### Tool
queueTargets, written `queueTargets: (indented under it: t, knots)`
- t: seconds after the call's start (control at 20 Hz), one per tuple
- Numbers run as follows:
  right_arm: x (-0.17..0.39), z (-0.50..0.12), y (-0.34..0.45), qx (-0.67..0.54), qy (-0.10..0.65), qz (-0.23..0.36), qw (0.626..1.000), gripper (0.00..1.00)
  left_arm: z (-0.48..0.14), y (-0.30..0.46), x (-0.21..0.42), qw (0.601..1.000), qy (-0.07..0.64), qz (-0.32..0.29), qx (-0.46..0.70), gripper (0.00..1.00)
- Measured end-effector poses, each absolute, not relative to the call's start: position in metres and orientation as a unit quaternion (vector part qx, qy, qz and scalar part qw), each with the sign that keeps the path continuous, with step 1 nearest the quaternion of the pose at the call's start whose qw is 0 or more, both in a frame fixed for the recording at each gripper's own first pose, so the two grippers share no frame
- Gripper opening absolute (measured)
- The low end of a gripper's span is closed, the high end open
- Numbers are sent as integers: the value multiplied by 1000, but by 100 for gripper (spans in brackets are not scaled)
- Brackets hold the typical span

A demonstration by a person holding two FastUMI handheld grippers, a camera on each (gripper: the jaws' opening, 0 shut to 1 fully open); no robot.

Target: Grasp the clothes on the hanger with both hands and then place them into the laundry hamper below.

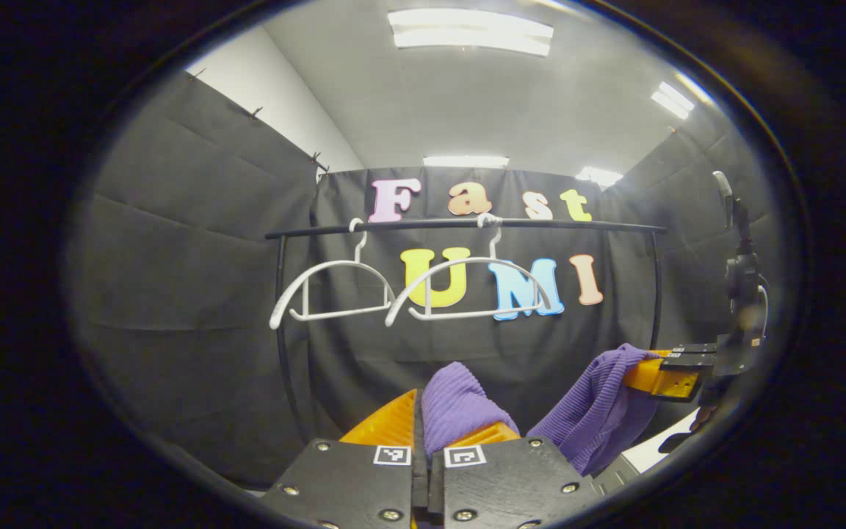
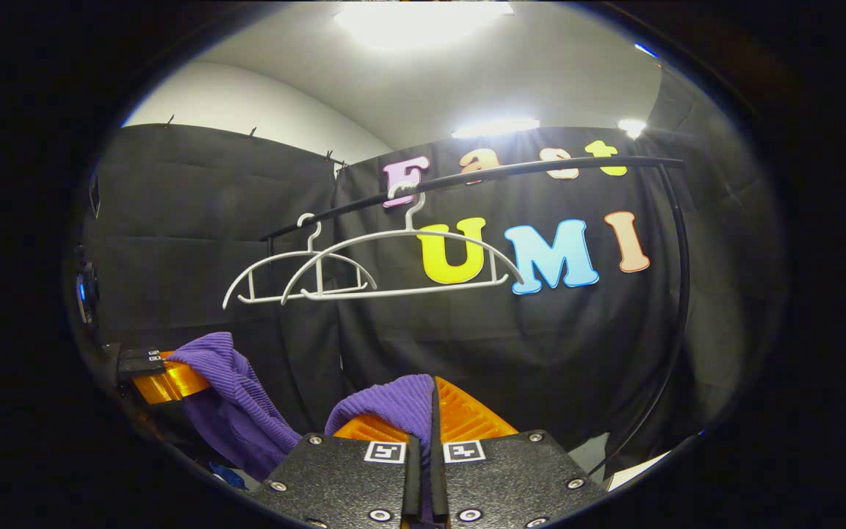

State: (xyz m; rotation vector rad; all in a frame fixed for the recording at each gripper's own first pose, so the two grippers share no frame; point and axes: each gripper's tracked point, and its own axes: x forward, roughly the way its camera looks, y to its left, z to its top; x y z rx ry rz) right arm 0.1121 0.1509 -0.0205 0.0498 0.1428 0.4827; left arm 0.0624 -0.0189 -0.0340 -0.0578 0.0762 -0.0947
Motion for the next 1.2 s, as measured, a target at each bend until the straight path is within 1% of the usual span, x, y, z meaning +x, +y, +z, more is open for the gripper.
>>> queueTargets:
  t: [0.25,0.35,0.4,0.55,0.6,0.65,0.7,0.75,0.8,0.95,1.0,1.05,1.1,1.15,1.2]
  knots:
    - [91,-62,158,20,116,242,963,5,-84,-35,51,995,76,-63,-33,1]
    - [82,-85,159,8,137,241,961,3,-112,-41,46,992,101,-67,-35,1]
    - [78,-99,159,3,149,242,959,5,-126,-43,45,991,114,-69,-33,1]
    - [74,-141,154,-12,187,236,953,5,-171,-54,36,984,154,-78,-33,1]
    - [68,-156,154,-16,201,235,951,5,-186,-57,32,982,168,-82,-34,6]
    - [66,-168,152,-20,214,234,948,5,-200,-60,31,979,180,-84,-33,6]
    - [59,-179,149,-25,225,233,946,5,-215,-63,30,977,193,-86,-34,1]
    - [55,-191,148,-30,235,233,943,5,-229,-64,28,974,205,-87,-34,6]
    - [51,-200,146,-37,245,232,940,5,-241,-67,25,972,217,-87,-35,1]
    - [44,-228,144,-55,274,234,931,5,-275,-68,16,964,252,-80,-29,1]
    - [42,-237,142,-60,283,234,928,6,-288,-66,13,961,263,-78,-27,6]
    - [41,-247,140,-66,292,233,925,6,-300,-65,9,958,275,-77,-24,1]
    - [37,-257,137,-72,302,233,922,6,-310,-63,6,955,287,-75,-21,6]
    - [35,-269,135,-79,312,232,918,7,-323,-64,-1,951,299,-75,-20,2]
    - [32,-278,132,-86,322,232,914,7,-336,-62,-8,947,313,-73,-16,1]
